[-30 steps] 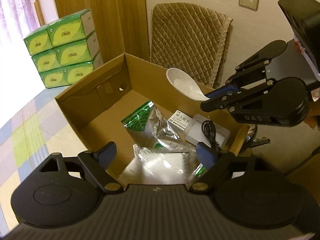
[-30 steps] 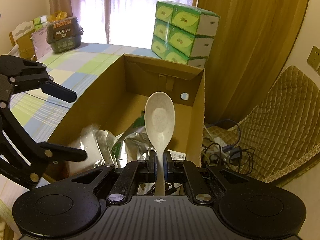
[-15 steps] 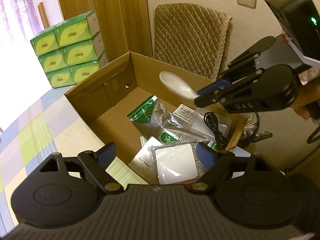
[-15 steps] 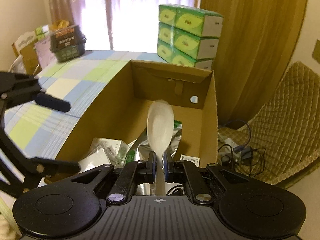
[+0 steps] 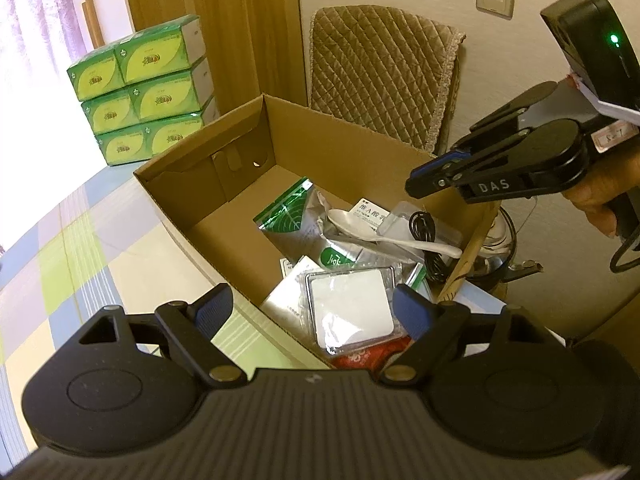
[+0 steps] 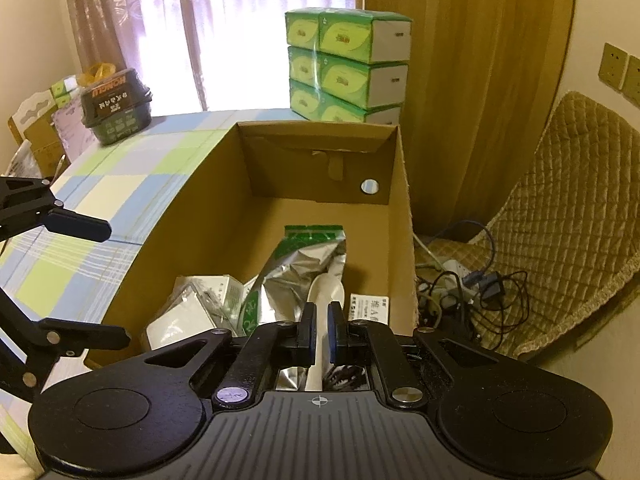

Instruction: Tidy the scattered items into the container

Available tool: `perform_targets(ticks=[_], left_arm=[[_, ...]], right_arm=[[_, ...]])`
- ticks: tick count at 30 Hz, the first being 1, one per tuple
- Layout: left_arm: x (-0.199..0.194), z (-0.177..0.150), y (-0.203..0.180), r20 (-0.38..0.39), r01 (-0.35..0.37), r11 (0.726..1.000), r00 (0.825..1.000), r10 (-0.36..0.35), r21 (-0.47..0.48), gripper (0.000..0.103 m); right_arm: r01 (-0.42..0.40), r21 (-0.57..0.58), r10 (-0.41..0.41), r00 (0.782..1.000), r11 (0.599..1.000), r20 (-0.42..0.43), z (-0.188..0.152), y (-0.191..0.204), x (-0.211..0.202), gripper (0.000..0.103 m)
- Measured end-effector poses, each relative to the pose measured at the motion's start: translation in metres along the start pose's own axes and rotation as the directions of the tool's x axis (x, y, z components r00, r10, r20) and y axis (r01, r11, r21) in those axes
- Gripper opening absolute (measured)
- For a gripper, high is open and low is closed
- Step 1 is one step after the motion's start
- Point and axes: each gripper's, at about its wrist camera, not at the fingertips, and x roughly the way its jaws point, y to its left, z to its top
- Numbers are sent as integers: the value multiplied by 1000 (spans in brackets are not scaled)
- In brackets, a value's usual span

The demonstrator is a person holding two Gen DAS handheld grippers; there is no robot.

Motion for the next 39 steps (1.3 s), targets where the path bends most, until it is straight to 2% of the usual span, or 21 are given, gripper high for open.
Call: perform_targets(ticks=[23, 24, 25, 26, 28, 35, 39], left_arm=[[-42, -35, -10, 19, -3, 998, 1000, 4, -56, 95], [-43, -37, -11, 19, -3, 998, 1000, 4, -56, 95], [-44, -39, -12, 18, -2, 998, 1000, 3, -58, 95], [-45, -40, -13, 18, -1, 998, 1000, 2, -61, 95], [-48, -44, -15, 18, 0, 998, 1000, 1, -67, 95], [-53, -50, -17, 19, 3, 996, 1000, -1, -87, 95], [-57, -53, -17, 26, 1, 993, 1000, 2, -120, 96]], right_arm=[[13, 117, -22, 997, 993, 72, -22, 13, -62, 10], [16, 119, -26, 996, 993, 83, -23, 15, -65, 16], [19, 121, -30, 995, 992, 94, -25, 17, -69, 71], [25, 129, -39, 993, 991, 109, -27, 19, -72, 103], [32, 152, -62, 979, 988, 195, -33, 23, -80, 103], [40, 124, -68, 970, 991, 233, -39, 41, -70, 103], [46, 153, -80, 972, 987, 222, -46, 44, -60, 103]])
